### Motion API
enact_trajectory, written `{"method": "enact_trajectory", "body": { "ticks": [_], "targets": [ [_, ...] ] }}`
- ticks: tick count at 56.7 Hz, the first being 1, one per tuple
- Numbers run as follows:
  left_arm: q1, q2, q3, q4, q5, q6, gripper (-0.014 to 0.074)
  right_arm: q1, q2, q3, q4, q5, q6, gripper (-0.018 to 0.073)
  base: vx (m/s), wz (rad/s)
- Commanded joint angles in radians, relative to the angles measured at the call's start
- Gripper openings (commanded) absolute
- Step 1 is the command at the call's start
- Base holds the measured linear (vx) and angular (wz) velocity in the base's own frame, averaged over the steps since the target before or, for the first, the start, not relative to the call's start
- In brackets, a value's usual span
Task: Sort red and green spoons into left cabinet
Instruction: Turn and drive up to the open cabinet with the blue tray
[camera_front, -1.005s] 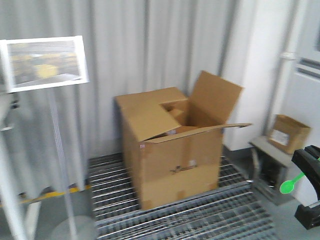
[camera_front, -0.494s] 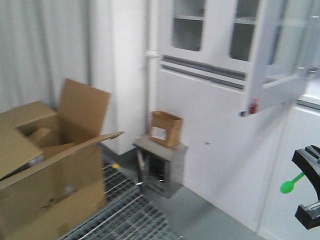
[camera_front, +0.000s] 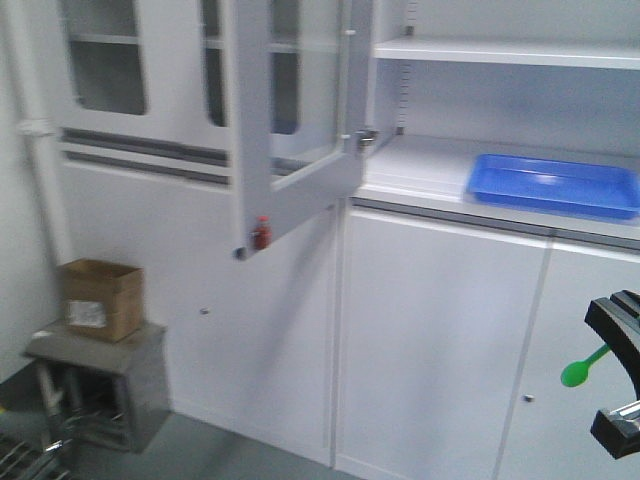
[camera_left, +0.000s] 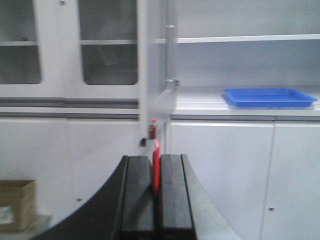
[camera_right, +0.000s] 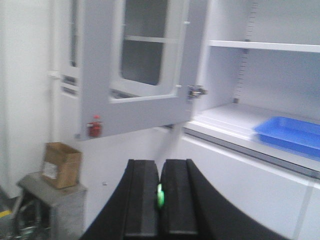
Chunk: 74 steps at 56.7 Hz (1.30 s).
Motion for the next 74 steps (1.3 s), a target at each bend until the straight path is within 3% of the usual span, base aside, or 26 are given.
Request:
{"method": "enact_trajectory", "body": {
  "ticks": [1,32,74],
  "targets": [
    [0.000,0.005,-0.026,-0.001,-0.081,-0.007,-0.0003,-0.001,-0.012,-0.036,0.025,-0.061,0.001,-0.0006,0.24,-0.63],
    [0.000,0.005,-0.026,-0.001,-0.081,-0.007,-0.0003,-0.001,-0.012,-0.036,0.025,-0.061,0.001,-0.0006,0.27,-0.46],
    [0.000,0.005,-0.026,-0.001,-0.081,-0.007,-0.0003,-0.001,-0.012,-0.036,0.025,-0.061,0.001,-0.0006,0.37,-0.15]
  ]
}}
